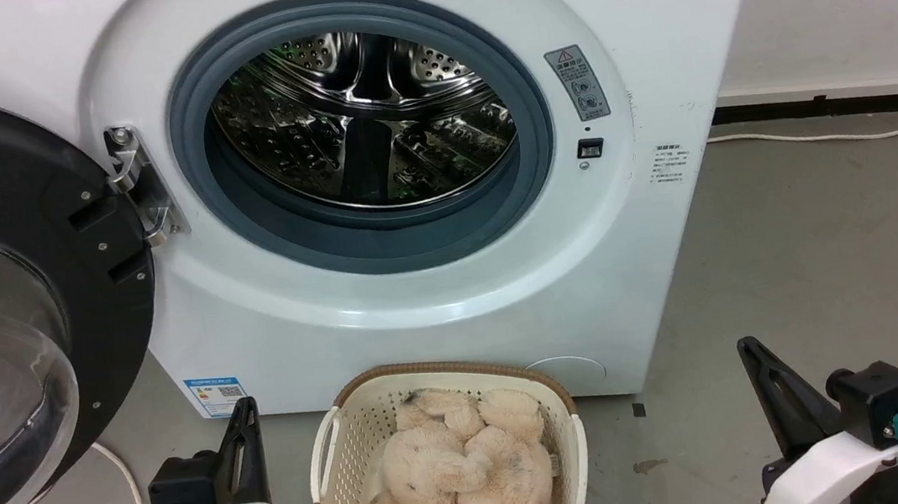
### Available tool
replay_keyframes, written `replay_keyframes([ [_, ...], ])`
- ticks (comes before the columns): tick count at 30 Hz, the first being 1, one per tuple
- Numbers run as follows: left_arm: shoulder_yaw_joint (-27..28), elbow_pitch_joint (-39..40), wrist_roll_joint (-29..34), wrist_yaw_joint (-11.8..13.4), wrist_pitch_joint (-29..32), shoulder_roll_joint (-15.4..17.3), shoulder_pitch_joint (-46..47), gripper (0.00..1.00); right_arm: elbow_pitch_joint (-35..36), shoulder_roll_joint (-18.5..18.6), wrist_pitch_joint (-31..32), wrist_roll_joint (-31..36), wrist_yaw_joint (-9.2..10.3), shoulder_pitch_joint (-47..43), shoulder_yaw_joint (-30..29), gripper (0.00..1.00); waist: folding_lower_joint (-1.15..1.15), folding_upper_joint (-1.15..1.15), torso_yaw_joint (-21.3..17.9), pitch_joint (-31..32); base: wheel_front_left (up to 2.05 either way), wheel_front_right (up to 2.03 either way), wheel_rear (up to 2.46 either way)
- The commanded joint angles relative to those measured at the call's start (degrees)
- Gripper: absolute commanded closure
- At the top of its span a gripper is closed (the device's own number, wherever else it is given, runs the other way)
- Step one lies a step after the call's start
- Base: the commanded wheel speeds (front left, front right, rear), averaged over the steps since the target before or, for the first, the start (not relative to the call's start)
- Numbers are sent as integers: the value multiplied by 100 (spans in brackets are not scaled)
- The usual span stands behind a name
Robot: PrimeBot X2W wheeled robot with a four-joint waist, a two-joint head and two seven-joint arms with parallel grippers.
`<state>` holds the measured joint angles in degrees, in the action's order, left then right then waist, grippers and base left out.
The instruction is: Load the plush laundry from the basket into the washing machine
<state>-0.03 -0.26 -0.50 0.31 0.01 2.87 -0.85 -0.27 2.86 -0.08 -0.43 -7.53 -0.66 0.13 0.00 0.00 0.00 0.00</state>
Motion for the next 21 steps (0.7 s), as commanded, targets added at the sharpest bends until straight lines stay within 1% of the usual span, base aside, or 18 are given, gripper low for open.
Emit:
replay_keyframes([
  [1,3,26,50,-31,-1,0,85,100,27,1,8,43,4,66,-13,100,0,0,0,0,0,0,0],
  [3,3,26,50,-31,-1,0,85,100,27,1,8,43,4,66,-13,100,0,0,0,0,0,0,0],
  [4,2,0,-5,2,-2,0,-2,0,0,0,-1,-5,0,-2,3,0,0,0,0,0,0,0,0],
  [5,0,-2,-14,2,-3,0,-5,0,-2,0,-2,-7,-1,-4,5,0,0,0,0,0,0,0,0],
  [6,-2,-2,-16,2,-3,0,-6,100,-3,0,-3,-9,-1,-5,7,100,0,0,0,0,0,0,0],
  [7,-4,-3,-29,1,-10,0,-9,0,-4,0,-10,-21,-1,-11,7,0,0,0,0,0,0,0,0],
  [21,-107,-37,-289,-12,-179,0,-28,0,-8,0,-178,-293,0,-114,8,0,0,0,-35,-50,0,0,0],
])
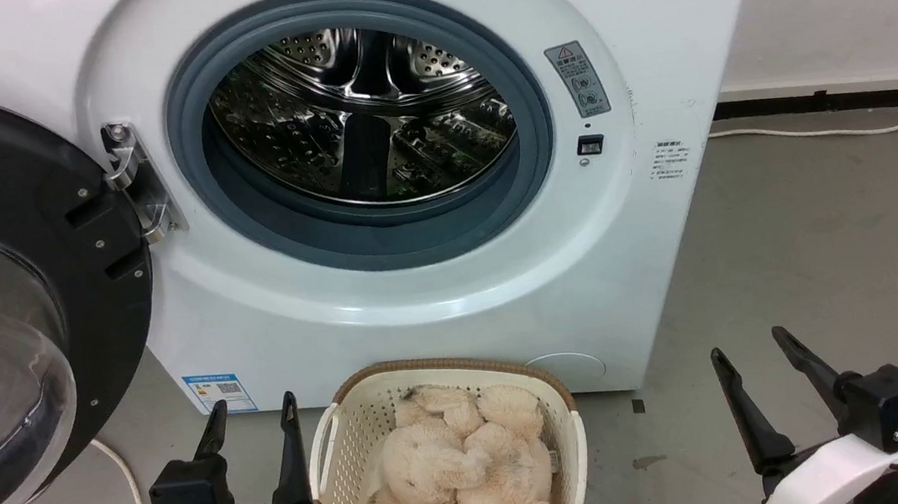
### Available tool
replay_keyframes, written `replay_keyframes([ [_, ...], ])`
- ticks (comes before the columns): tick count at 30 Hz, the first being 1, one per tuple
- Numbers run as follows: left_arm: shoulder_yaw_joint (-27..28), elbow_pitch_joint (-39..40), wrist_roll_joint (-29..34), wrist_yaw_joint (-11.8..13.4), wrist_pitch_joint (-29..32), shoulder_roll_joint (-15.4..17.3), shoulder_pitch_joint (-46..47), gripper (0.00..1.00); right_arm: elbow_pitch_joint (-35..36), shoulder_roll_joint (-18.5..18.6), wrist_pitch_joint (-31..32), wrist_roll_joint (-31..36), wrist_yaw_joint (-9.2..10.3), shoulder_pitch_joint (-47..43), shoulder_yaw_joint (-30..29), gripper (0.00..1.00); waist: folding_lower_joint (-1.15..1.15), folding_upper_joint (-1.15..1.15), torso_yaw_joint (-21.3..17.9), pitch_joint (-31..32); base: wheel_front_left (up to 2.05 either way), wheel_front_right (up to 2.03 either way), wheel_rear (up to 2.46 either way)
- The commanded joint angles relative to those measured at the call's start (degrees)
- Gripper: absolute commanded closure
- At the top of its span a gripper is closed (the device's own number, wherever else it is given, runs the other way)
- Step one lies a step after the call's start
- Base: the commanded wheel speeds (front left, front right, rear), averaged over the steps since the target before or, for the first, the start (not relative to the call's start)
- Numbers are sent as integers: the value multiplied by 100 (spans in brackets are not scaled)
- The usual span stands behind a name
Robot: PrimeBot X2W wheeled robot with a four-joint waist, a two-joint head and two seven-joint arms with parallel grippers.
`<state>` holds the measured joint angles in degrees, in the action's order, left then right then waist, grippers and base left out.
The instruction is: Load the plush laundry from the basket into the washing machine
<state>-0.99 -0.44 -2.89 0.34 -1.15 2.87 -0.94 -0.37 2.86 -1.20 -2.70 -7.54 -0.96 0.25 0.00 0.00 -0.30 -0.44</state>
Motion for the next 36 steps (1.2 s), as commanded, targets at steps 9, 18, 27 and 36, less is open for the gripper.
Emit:
replay_keyframes([
  [9,-76,-141,-217,-60,-154,14,128,0,34,0,-173,-233,1,-72,6,0,0,0,-95,-185,0,0,0],
  [18,-143,-385,-381,-112,-135,67,443,0,108,0,-269,-405,1,-15,25,0,0,0,-245,-483,0,0,0],
  [27,-262,-900,-548,-184,77,201,971,0,221,0,-376,-645,2,83,45,0,0,0,-459,-969,0,0,0],
  [36,-538,-1521,-608,-273,461,400,1591,0,316,1,-483,-923,2,157,62,0,0,0,-664,-1526,0,0,0],
])
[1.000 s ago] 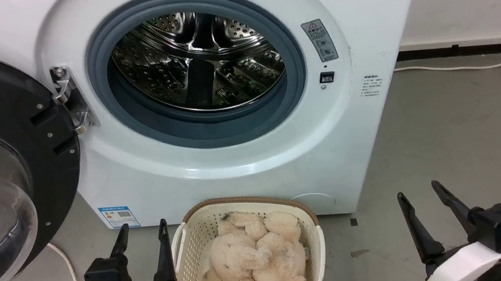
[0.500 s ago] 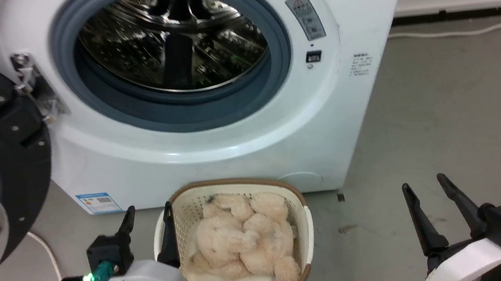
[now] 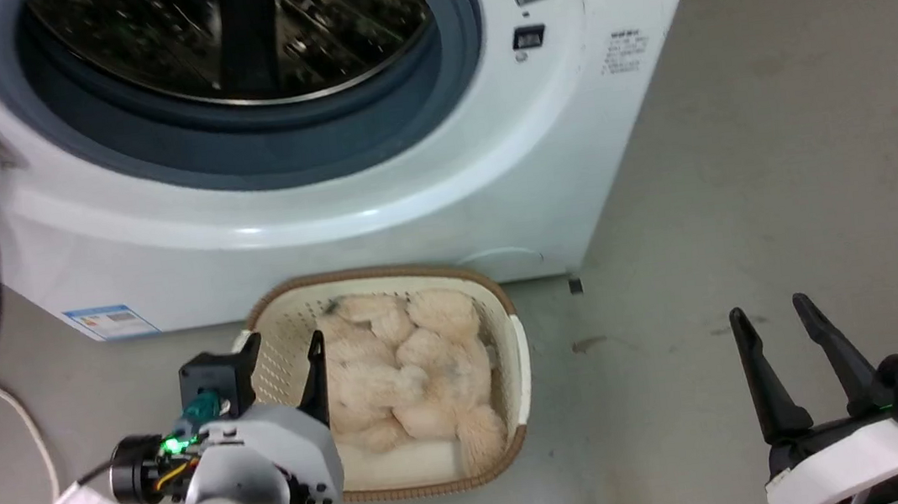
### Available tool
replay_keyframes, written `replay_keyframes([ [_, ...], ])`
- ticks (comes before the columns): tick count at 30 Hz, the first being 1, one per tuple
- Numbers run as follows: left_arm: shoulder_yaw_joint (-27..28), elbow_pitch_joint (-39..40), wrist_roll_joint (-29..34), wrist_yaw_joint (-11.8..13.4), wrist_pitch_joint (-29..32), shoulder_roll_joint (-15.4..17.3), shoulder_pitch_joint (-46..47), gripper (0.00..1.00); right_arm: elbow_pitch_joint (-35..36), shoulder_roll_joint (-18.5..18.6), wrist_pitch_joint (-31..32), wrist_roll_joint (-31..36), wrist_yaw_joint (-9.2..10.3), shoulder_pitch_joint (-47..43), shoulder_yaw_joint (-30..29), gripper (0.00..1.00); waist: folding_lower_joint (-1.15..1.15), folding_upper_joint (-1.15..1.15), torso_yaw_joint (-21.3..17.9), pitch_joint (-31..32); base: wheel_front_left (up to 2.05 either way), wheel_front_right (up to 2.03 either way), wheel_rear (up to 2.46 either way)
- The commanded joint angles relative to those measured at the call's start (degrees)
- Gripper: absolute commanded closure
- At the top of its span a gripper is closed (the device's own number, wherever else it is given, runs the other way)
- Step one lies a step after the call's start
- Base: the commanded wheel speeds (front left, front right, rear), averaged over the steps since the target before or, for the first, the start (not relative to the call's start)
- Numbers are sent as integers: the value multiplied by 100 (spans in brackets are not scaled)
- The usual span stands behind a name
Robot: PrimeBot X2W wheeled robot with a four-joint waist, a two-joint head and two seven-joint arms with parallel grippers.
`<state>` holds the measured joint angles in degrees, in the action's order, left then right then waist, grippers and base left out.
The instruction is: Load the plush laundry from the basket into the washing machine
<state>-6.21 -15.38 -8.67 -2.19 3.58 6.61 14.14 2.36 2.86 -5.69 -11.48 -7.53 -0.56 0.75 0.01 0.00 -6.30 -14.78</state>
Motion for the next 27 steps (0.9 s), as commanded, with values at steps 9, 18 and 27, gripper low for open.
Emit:
replay_keyframes([
  [9,-318,-676,-34,4,594,293,814,0,150,1,-166,-435,2,197,98,0,-1,0,-361,-788,0,0,0],
  [18,-666,-1116,-29,34,1187,578,1325,0,319,1,-297,-805,2,252,205,0,-1,0,-665,-1499,0,0,0],
  [27,-1280,-1245,329,-79,1617,1060,1718,0,460,1,-404,-1166,2,253,332,0,-1,0,-888,-2094,0,0,0],
])
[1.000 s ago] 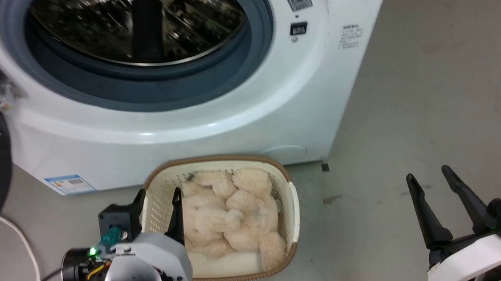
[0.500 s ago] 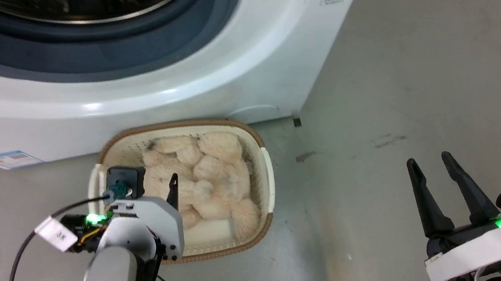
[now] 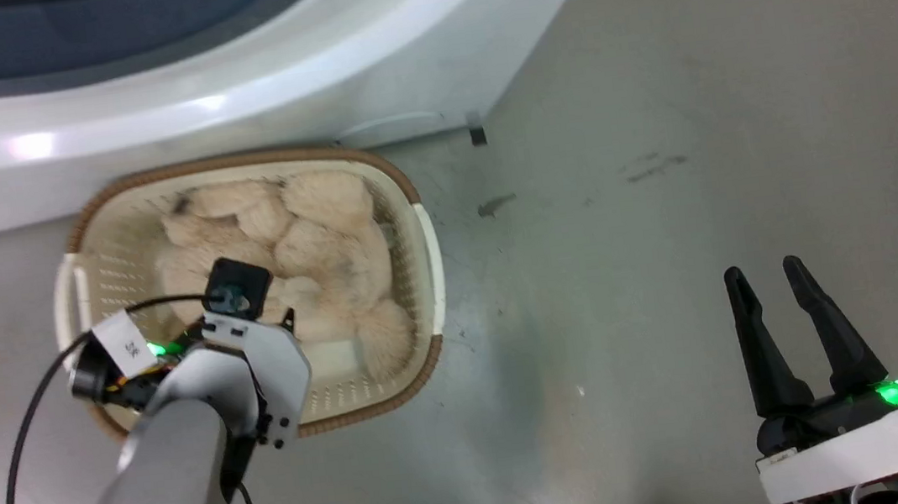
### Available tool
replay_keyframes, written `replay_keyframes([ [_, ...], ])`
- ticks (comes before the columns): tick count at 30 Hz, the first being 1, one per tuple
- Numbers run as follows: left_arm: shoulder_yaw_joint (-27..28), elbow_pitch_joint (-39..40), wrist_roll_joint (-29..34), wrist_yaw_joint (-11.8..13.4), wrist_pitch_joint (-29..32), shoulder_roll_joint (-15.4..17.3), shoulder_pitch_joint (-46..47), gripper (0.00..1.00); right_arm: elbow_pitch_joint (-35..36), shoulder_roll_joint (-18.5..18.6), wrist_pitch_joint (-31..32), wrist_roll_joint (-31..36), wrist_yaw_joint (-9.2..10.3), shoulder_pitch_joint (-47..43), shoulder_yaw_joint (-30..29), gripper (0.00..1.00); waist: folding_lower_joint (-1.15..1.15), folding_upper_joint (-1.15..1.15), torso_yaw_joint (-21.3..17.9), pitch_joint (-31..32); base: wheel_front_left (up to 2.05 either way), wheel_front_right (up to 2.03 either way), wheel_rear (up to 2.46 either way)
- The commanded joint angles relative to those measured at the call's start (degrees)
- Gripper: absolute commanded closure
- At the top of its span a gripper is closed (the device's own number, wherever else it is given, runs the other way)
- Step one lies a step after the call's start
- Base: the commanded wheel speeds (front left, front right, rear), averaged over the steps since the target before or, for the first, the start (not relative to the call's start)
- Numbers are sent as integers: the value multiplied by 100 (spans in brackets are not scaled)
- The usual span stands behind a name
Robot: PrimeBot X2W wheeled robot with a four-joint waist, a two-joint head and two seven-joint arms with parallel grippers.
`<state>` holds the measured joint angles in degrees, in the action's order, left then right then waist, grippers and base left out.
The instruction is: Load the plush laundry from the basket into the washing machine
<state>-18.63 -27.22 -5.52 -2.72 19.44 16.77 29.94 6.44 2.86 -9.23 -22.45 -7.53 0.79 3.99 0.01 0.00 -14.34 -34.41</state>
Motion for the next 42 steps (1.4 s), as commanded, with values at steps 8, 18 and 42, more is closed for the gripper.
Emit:
replay_keyframes([
  [8,-487,-213,211,-89,440,364,549,0,198,1,-145,-361,3,77,41,0,-1,0,-202,-589,0,0,0],
  [18,-1009,-438,609,115,864,798,1197,0,378,1,-264,-688,3,-38,84,0,-1,0,-317,-1137,0,0,0],
  [42,-1794,-1313,473,163,1185,1110,2497,100,554,1,-538,-1446,4,23,341,0,-1,0,-682,-2233,0,0,0],
])
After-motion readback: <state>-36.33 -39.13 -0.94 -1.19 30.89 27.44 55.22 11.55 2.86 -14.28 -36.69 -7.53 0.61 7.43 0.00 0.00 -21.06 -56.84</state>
